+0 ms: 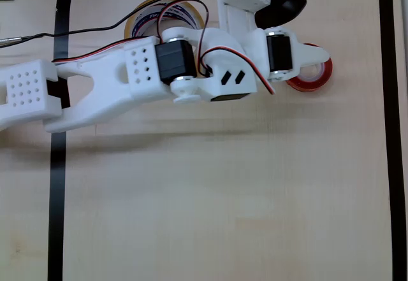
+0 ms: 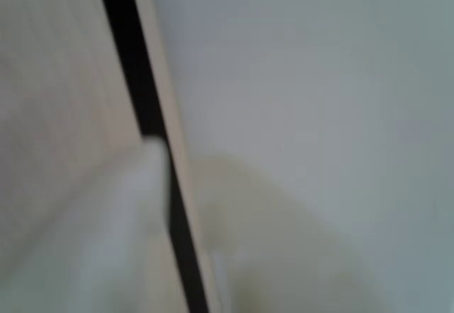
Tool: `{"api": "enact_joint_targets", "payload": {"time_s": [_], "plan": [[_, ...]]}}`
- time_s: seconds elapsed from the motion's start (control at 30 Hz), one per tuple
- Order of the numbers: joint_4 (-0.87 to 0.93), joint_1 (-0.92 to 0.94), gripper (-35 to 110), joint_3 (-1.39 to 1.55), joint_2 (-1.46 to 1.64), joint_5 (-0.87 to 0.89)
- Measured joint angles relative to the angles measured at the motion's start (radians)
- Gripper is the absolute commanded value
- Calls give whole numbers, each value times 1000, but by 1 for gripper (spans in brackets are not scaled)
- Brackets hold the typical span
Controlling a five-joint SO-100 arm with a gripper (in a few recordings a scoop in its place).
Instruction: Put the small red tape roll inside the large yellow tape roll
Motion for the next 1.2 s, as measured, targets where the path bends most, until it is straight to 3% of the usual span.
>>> {"api": "enact_joint_targets", "payload": {"time_s": [0.33, 0.93, 1.2], "plan": [[-64, -51, 0, 49, -26, 52], [32, -63, 0, 31, -63, 249], [69, -31, 0, -67, -127, 514]]}}
